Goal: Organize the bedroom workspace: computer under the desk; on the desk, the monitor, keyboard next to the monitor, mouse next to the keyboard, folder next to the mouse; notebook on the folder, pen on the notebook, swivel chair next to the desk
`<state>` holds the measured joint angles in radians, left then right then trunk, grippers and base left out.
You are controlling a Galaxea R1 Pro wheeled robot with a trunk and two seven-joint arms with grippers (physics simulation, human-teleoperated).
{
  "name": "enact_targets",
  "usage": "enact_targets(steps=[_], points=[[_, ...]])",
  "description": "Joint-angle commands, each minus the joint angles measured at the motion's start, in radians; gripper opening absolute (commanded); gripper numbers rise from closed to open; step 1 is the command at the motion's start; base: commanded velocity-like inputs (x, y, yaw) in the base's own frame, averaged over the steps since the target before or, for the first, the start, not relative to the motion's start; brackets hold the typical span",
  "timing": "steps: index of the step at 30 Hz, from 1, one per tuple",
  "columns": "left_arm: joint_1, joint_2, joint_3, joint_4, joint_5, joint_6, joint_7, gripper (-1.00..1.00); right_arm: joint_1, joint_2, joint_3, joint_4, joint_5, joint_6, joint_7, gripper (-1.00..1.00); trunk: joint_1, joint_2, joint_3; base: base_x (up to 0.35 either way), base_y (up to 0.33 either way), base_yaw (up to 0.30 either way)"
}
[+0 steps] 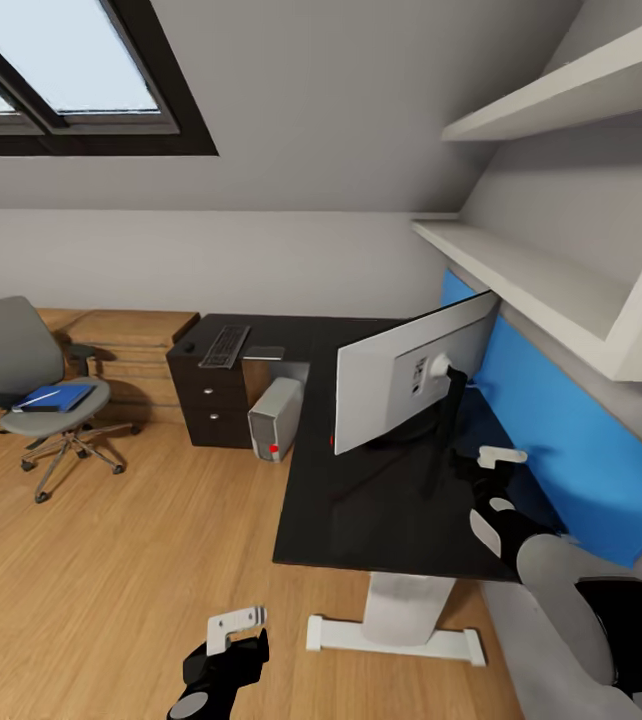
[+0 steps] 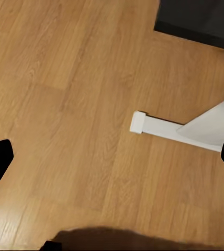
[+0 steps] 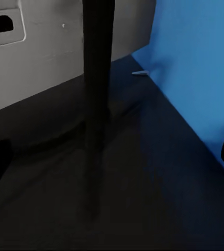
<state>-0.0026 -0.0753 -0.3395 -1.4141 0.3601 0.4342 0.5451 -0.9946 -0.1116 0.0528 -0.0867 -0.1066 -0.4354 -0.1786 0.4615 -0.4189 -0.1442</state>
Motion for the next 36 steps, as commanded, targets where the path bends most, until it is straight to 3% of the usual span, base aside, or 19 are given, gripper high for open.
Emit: enact_targets(steps=[1, 7, 15, 16, 17, 18, 21, 24, 29, 33, 34, 36], points=[[0.000, 0.000, -0.001, 0.003, 0.009, 0.002, 0.007, 1.00, -0.001, 0.013, 0.004, -0.011, -0.011, 0.007, -0.001, 1.00, 0.000, -0.002, -0.002, -0.320, 0.139, 0.000], [0.000, 0.000, -0.002, 0.017, 0.009, 0.002, 0.007, 1.00, -0.001, 0.052, 0.000, -0.055, -0.011, 0.079, -0.023, 1.00, 0.000, -0.002, -0.002, -0.250, 0.119, 0.000], [0.000, -0.001, -0.005, 0.021, 0.008, 0.001, 0.007, 1.00, 0.020, 0.061, -0.003, -0.205, -0.016, 0.264, -0.060, 1.00, 0.000, -0.002, -0.002, -0.048, 0.024, 0.000], [0.000, -0.001, -0.005, 0.021, 0.008, 0.001, 0.007, 1.00, 0.045, 0.061, -0.004, -0.269, -0.019, 0.312, -0.062, 1.00, 0.000, -0.002, -0.002, -0.009, 0.005, 0.000], [0.000, 0.000, -0.005, 0.021, 0.008, 0.001, 0.007, 1.00, 0.156, 0.061, -0.004, -0.501, -0.029, 0.467, -0.077, 1.00, 0.000, -0.002, -0.002, -0.003, 0.002, 0.000], [0.000, 0.000, -0.006, 0.021, 0.008, 0.001, 0.007, 1.00, 0.206, 0.061, -0.005, -0.591, -0.032, 0.535, -0.092, 1.00, 0.000, -0.002, -0.002, -0.002, 0.001, 0.000], [0.000, -0.001, -0.006, 0.021, 0.008, 0.001, 0.007, 1.00, 0.278, 0.062, -0.003, -0.716, -0.035, 0.614, -0.134, 1.00, 0.000, -0.002, -0.002, -0.001, 0.000, 0.000], [0.000, -0.001, -0.008, 0.021, 0.006, 0.000, 0.007, 1.00, 0.319, 0.063, 0.002, -0.786, -0.035, 0.630, -0.173, 1.00, 0.000, -0.002, -0.002, 0.000, 0.000, 0.000], [0.000, -0.001, -0.008, 0.021, 0.005, 0.000, 0.007, 1.00, 0.332, 0.074, 0.006, -0.816, -0.036, 0.621, -0.183, 1.00, 0.000, -0.002, -0.002, 0.000, 0.000, 0.000], [0.000, -0.001, -0.008, 0.021, 0.005, 0.000, 0.007, 1.00, 0.350, 0.104, 0.006, -0.863, -0.034, 0.618, -0.187, 1.00, 0.000, -0.002, -0.002, 0.000, 0.020, 0.000], [0.000, -0.001, -0.008, 0.021, 0.005, 0.000, 0.007, 1.00, 0.389, 0.124, 0.010, -0.918, -0.028, 0.617, -0.190, 1.00, 0.000, -0.002, -0.002, 0.000, 0.186, 0.000], [0.000, -0.001, -0.009, 0.021, 0.004, 0.000, 0.007, 1.00, 0.417, 0.131, 0.025, -0.956, -0.020, 0.617, -0.190, 1.00, 0.000, -0.002, -0.002, 0.003, 0.239, 0.000]])
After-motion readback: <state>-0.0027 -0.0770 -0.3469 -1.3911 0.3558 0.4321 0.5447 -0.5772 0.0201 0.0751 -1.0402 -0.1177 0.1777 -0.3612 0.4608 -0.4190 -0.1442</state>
